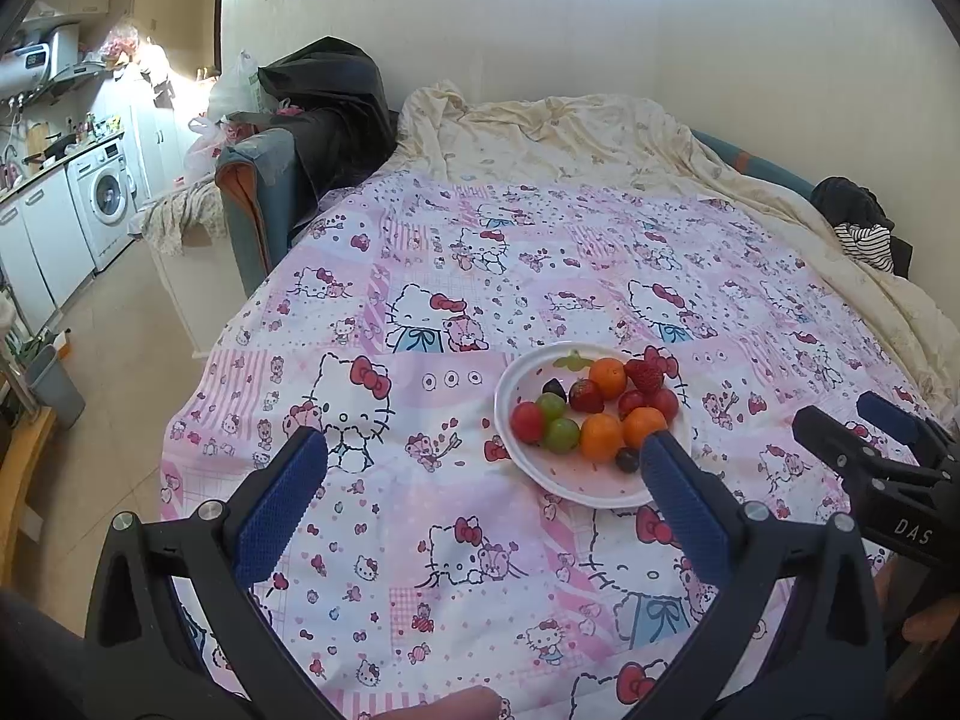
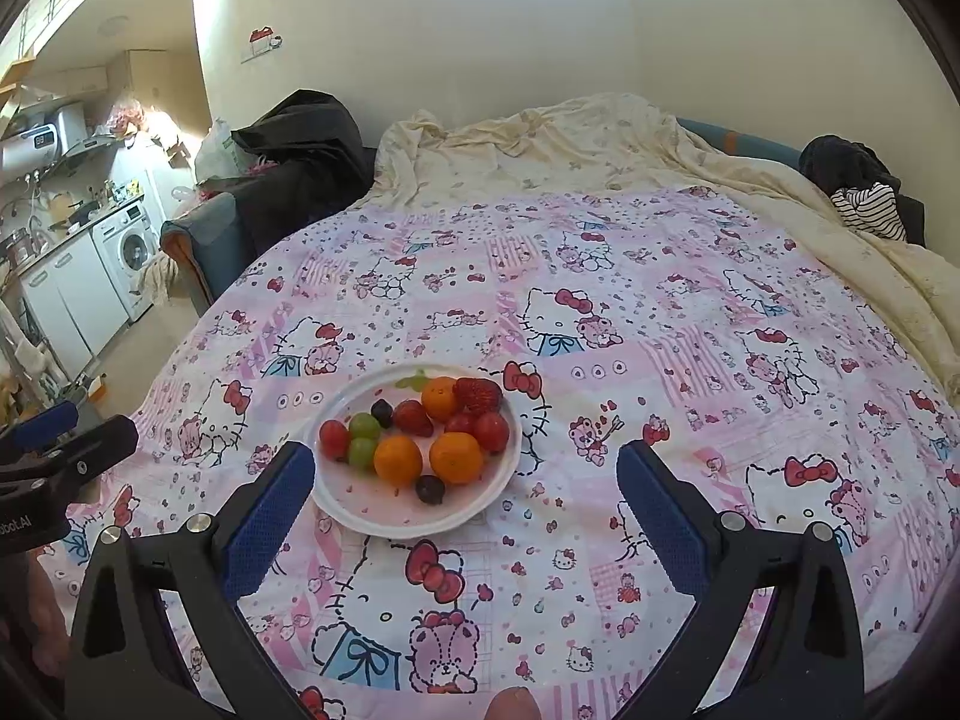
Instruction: Organize fruits
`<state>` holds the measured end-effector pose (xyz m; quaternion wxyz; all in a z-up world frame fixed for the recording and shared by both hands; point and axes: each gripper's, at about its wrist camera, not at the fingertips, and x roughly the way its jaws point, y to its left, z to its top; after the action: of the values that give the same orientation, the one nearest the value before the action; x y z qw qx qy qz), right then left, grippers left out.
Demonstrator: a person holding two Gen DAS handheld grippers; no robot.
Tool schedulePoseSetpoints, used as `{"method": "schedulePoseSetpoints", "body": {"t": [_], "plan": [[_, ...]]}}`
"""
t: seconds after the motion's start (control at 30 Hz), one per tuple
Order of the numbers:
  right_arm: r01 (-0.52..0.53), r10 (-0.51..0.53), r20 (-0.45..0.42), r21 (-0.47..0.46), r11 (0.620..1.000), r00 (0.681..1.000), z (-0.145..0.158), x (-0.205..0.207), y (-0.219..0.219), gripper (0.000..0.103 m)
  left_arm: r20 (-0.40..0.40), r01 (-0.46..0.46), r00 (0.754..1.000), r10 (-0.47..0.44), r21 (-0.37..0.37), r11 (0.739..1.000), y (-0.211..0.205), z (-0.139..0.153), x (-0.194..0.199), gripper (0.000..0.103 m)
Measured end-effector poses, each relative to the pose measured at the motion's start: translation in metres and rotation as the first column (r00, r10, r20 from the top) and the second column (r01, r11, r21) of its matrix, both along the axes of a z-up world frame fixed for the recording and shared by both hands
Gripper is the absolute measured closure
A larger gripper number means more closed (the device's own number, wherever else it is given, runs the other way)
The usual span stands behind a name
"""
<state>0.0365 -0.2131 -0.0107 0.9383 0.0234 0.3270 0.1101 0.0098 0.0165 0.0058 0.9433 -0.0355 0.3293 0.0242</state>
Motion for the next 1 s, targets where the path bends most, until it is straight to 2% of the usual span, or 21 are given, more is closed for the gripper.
{"method": "schedulePoseSetpoints", "body": {"t": [1.0], "plan": [[-0.012,0.012,0.003,-0.014,1.0,1.0,-0.0025,0.0005,0.0011,0.0,-0.005,0.004,1.0,-0.004,-0.002,1.0,-0.0024,-0.0022,0.0002,0.0]]}}
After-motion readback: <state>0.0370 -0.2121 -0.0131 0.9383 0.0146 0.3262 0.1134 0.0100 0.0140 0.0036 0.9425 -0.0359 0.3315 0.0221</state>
